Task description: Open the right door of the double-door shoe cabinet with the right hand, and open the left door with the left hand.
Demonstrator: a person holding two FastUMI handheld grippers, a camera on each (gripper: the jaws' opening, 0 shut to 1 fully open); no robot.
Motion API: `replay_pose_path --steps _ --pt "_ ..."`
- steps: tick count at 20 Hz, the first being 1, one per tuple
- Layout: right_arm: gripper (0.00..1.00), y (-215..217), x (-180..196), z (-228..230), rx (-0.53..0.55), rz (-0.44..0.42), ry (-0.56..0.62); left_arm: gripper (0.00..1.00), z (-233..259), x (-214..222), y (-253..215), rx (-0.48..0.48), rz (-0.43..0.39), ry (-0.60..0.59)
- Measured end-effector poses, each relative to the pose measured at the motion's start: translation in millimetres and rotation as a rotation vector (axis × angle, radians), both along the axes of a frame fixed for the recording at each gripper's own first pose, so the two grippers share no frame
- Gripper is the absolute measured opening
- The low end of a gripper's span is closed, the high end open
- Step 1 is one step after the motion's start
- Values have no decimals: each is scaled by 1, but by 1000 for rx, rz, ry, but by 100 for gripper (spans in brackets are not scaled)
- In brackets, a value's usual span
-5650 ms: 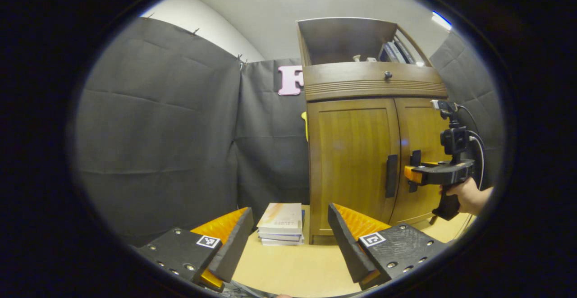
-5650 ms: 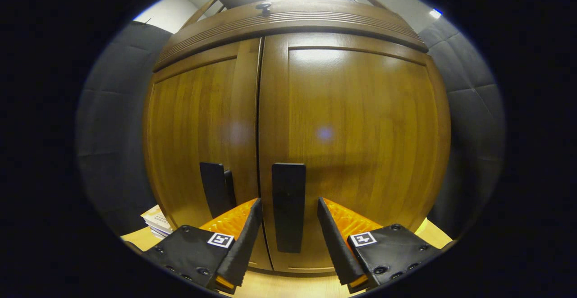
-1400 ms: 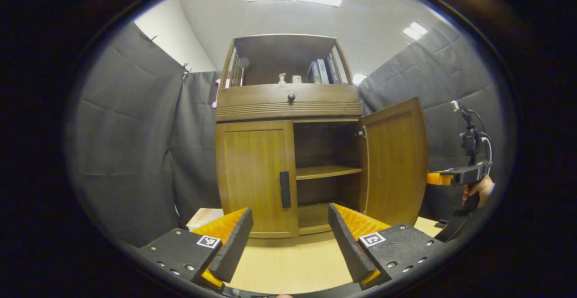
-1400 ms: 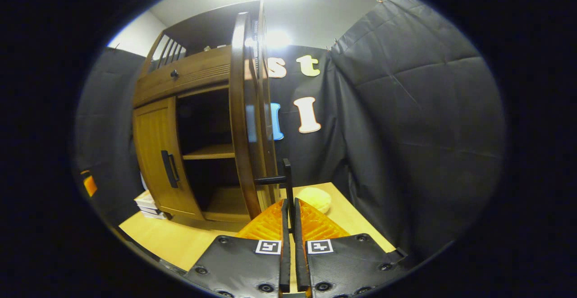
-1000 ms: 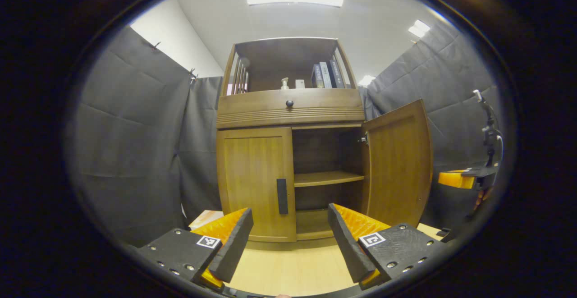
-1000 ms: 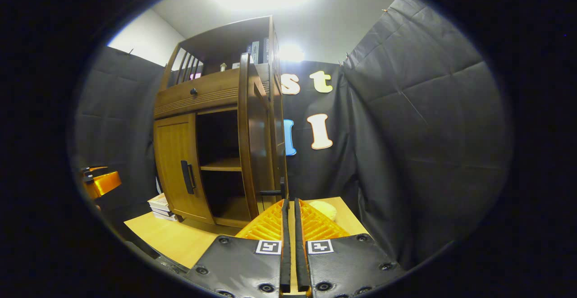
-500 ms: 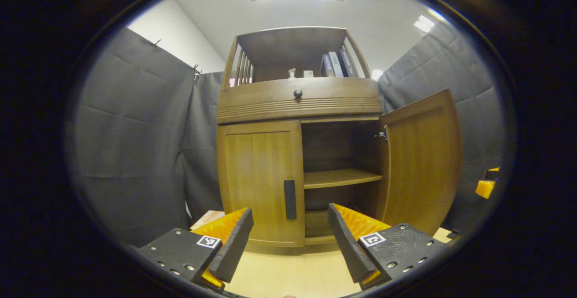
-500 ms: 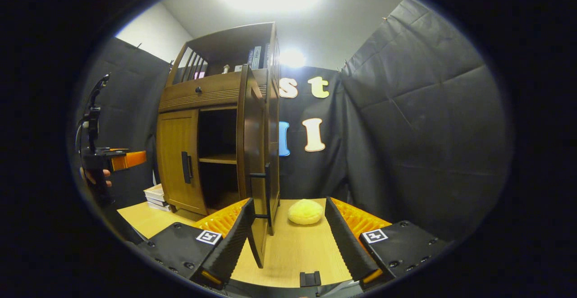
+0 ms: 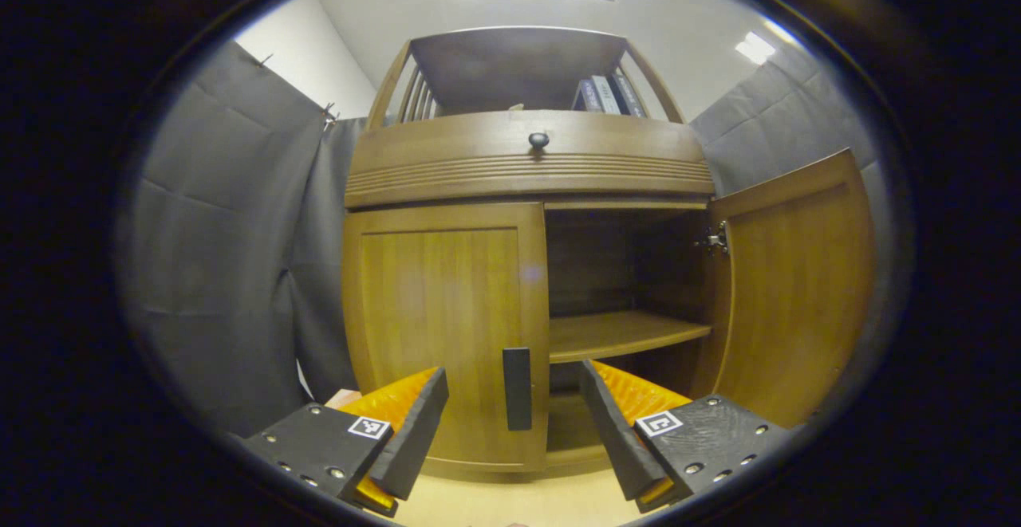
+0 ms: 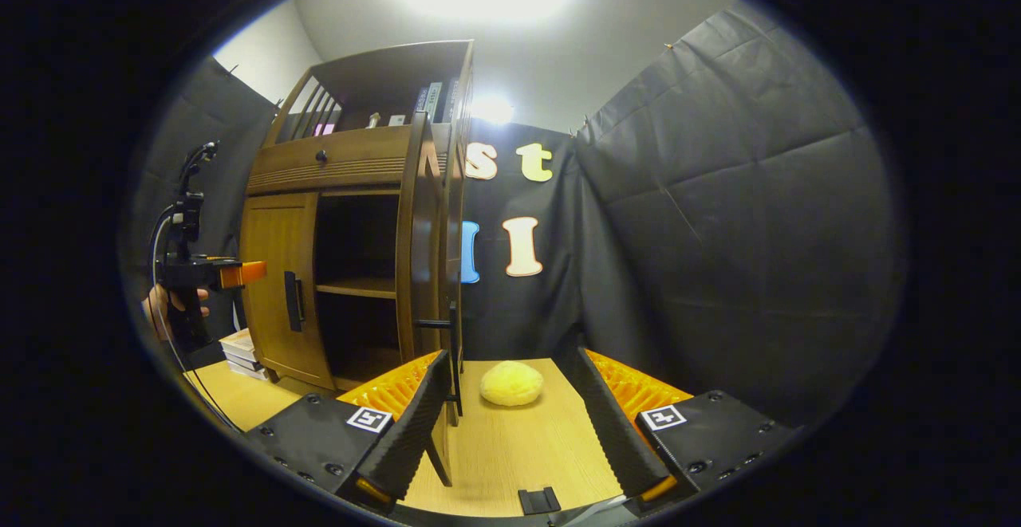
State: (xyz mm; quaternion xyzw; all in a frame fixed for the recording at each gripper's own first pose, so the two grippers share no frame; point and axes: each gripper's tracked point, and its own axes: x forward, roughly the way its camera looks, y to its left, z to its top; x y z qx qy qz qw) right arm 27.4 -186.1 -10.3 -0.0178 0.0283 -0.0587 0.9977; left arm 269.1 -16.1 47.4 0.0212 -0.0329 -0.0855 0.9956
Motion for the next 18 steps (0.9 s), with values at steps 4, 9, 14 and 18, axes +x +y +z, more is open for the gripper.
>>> replay_pose_path --steps 4,9,14,18 --pt "97 0 6 -3 -10 -46 12 98 -20 42 -7 13 -33 29" --pt "98 0 12 -14 -22 -84 45 98 -44 83 -15 3 -56 76" --pt "98 -4 13 -17 -22 -124 65 95 -69 107 -17 -6 -42 112" --pt "98 -11 11 -18 -39 -151 77 79 -87 124 -7 -33 -23 149"
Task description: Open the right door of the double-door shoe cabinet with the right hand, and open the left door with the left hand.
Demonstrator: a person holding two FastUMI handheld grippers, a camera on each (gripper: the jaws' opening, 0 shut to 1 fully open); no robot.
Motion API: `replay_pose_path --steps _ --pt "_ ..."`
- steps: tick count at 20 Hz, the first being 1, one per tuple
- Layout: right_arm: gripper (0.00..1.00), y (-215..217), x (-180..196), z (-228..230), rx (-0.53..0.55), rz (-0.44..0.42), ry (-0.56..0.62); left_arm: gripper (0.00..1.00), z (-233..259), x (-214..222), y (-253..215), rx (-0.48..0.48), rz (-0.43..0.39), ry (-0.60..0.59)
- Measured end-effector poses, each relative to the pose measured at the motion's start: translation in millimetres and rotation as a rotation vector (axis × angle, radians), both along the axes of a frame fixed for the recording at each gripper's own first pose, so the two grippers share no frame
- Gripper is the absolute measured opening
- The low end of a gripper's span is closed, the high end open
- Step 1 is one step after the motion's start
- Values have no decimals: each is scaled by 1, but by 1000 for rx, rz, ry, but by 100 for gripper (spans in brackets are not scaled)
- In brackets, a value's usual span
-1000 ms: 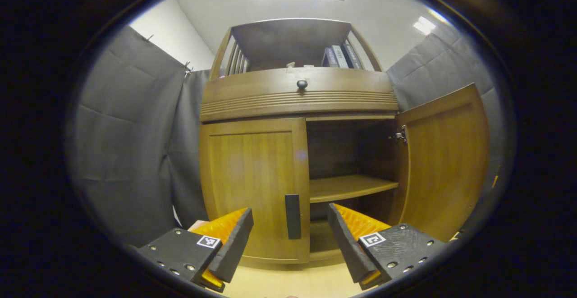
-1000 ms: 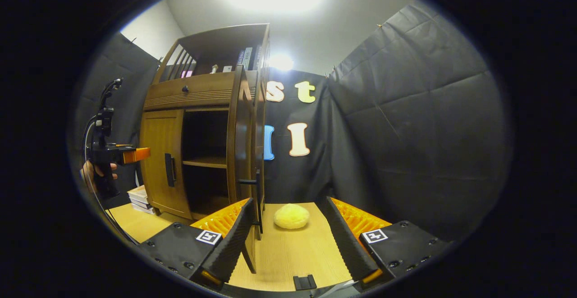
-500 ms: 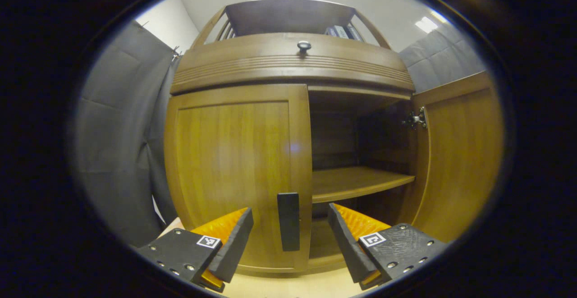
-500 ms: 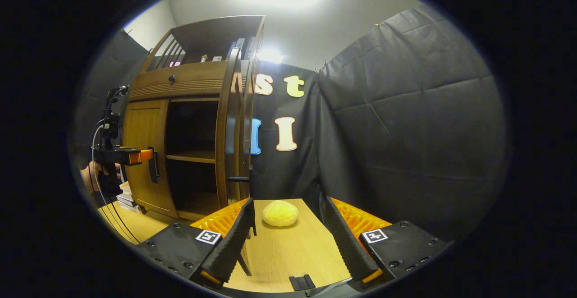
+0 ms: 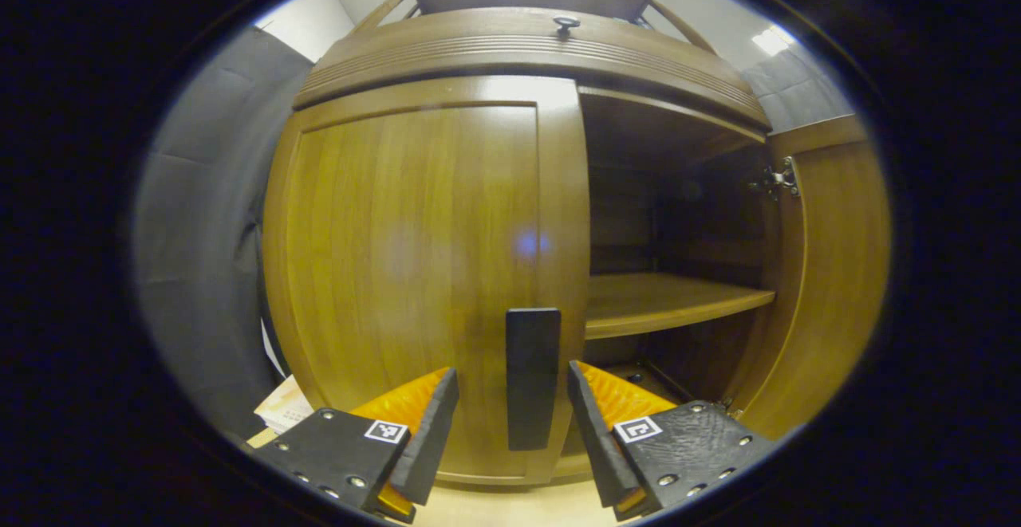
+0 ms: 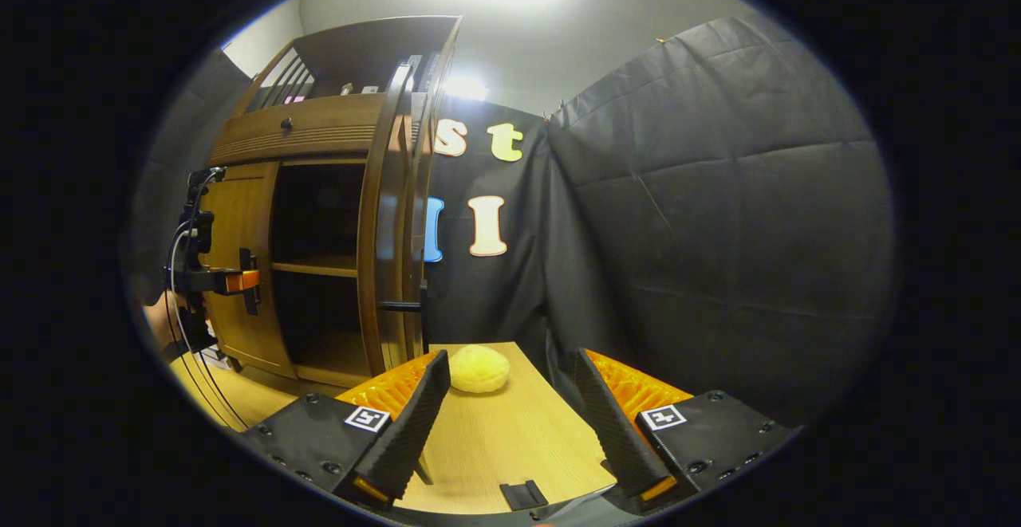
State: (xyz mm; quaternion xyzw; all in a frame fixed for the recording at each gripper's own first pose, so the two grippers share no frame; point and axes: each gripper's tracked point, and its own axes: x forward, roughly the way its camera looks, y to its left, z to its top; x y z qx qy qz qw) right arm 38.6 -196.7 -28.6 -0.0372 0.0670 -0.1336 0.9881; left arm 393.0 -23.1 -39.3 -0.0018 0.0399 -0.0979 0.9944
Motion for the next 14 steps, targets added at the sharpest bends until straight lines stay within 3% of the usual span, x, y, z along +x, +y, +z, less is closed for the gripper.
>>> replay_pose_path --steps 5,8,9,10,14 --pt "98 -8 -10 -3 -2 -20 12 48 3 9 -16 -8 -42 -12" --pt "98 -10 -16 -3 6 -20 13 38 7 3 -17 19 -34 -18" --pt "94 -11 -17 -3 9 -17 10 35 4 11 -19 33 -32 -20" --pt "98 -11 -20 -2 14 -13 5 32 3 10 -18 32 -37 -10" --pt "98 -12 -24 1 21 8 -7 15 1 0 -15 -9 -42 33"
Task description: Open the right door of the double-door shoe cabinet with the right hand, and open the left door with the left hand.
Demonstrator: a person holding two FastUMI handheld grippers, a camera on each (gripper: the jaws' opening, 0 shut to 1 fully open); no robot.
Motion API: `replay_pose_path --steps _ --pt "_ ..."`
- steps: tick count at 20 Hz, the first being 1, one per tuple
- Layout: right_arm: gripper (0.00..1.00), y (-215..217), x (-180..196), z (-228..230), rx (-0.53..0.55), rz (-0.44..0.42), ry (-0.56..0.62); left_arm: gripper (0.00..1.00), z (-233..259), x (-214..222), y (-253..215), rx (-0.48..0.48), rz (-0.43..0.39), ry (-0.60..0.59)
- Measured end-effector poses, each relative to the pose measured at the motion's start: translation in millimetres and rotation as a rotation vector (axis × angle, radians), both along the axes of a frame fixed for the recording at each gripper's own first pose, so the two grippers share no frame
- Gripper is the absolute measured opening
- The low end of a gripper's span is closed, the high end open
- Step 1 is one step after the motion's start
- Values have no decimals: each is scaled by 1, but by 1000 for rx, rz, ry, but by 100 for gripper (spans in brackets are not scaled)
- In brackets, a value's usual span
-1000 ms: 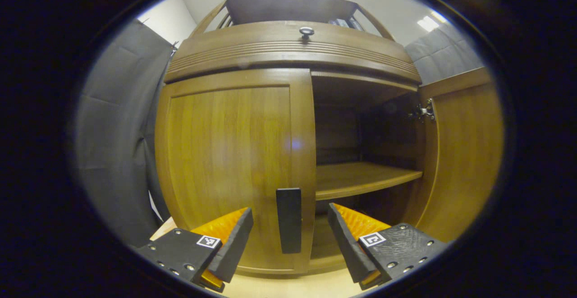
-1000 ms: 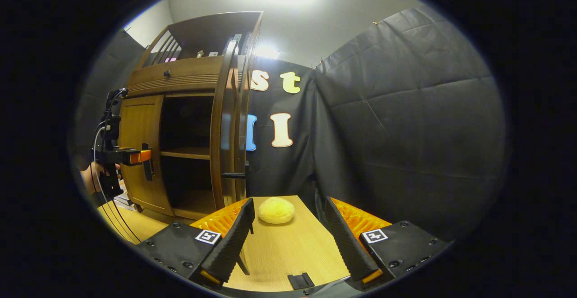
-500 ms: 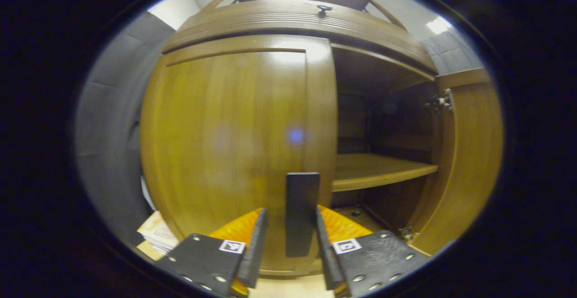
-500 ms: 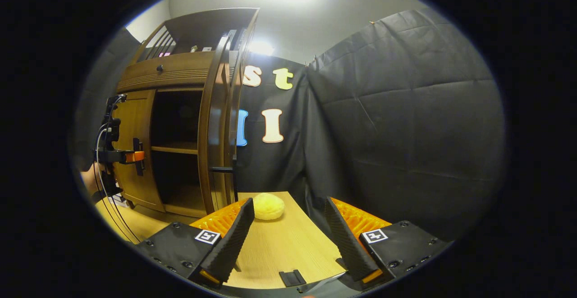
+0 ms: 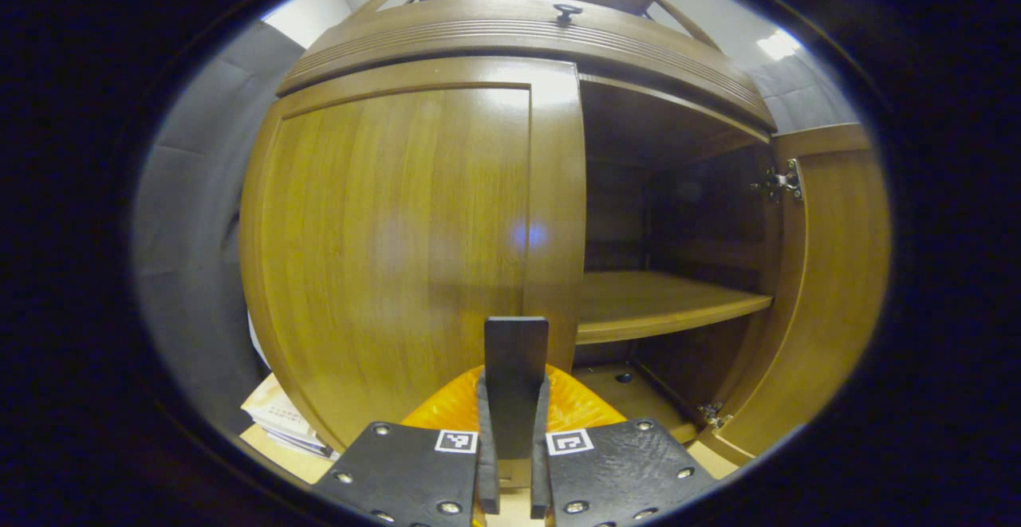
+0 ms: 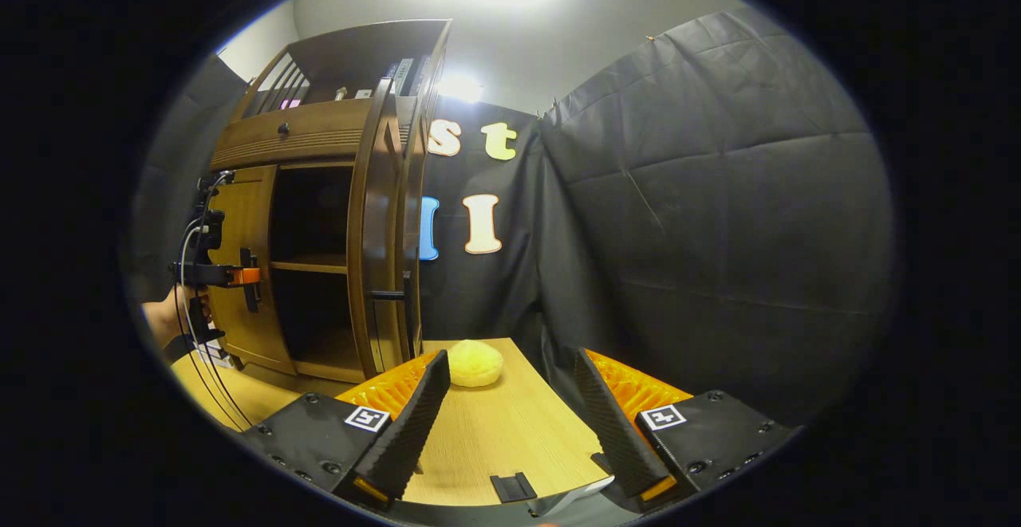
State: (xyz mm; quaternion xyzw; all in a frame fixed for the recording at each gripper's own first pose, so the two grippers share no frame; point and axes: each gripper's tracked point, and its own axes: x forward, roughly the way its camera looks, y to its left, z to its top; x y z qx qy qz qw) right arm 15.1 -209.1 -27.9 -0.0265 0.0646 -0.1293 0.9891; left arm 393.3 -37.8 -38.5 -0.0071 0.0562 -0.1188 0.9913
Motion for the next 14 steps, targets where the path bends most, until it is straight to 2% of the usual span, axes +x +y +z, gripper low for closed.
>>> replay_pose_path --steps 2,7,13,14 --pt "98 0 -1 1 7 14 -3 18 1 -12 3 11 5 -3" --pt "98 -2 -5 2 28 64 -17 18 4 -47 20 18 27 0" --pt "98 -11 -14 4 49 125 -38 17 9 -86 43 26 90 7" --pt "94 -14 -16 2 56 136 -37 17 8 -92 47 32 102 6"
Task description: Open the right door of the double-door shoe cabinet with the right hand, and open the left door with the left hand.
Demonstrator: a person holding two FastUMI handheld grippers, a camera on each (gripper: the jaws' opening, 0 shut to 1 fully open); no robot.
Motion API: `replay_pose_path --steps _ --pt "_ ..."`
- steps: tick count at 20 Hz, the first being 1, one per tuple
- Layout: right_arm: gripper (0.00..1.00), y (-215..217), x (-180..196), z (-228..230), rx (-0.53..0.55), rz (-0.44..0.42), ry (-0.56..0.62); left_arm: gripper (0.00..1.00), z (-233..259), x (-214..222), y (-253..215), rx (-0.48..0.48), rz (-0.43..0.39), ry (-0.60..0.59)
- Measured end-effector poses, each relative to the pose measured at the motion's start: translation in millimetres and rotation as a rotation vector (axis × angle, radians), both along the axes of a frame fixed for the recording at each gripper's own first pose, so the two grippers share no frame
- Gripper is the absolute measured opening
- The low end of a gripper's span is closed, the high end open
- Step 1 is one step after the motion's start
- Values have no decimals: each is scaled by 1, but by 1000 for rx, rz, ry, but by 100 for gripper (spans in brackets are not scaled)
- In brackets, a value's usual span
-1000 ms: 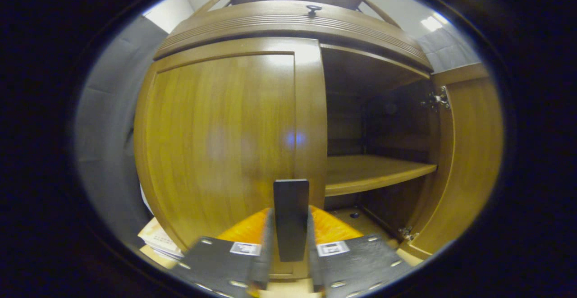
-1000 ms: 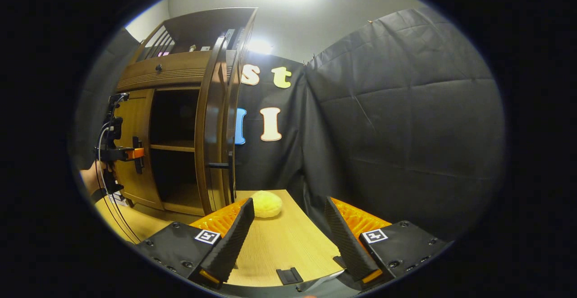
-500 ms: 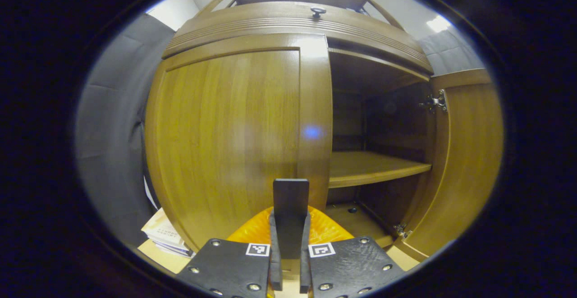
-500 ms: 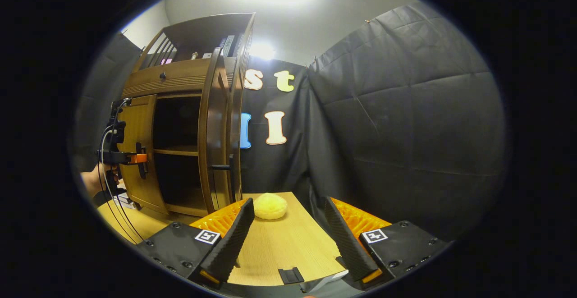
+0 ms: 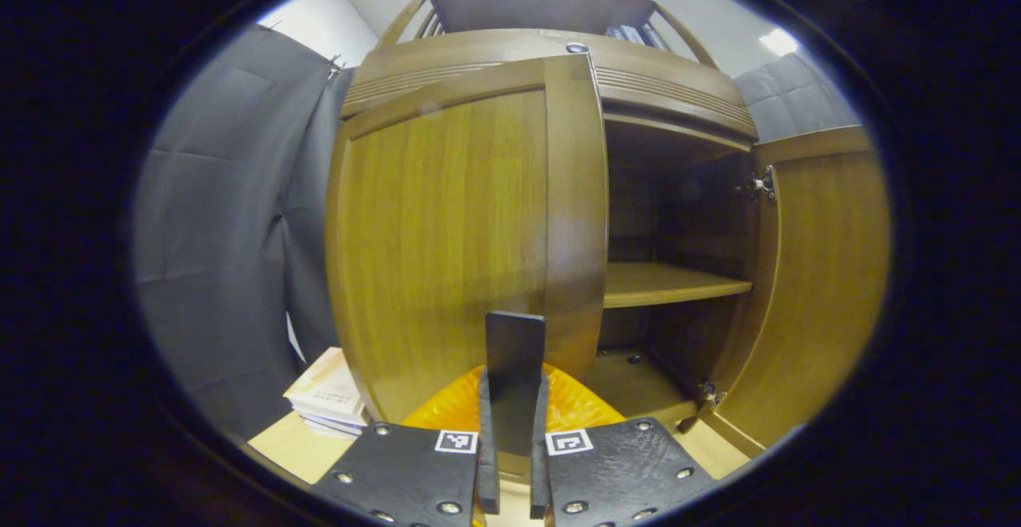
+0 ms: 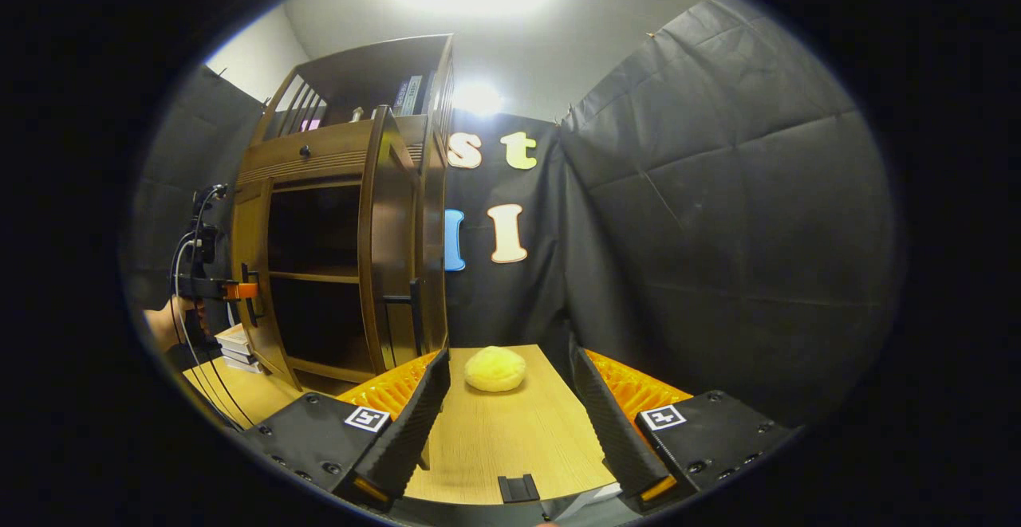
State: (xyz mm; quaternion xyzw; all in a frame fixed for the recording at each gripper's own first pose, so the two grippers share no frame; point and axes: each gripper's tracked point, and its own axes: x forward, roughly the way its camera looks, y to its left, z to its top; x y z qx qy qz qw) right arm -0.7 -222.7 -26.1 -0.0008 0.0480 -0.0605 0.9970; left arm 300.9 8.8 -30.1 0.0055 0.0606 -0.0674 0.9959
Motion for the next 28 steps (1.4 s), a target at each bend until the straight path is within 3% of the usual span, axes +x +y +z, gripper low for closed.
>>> replay_pose_path --steps 11,13,14,23,28 --pt "97 2 -17 -7 44 74 -3 15 2 -54 50 -18 122 9" --pt "92 15 -16 -2 42 82 -11 16 1 -62 64 -34 117 9" --pt "97 21 -16 0 39 81 -14 17 0 -65 70 -38 112 8" --pt "97 98 -18 8 10 137 -17 15 -4 -90 123 -60 81 7" --pt "97 135 -21 10 0 165 -16 15 -15 -94 172 -78 112 39"
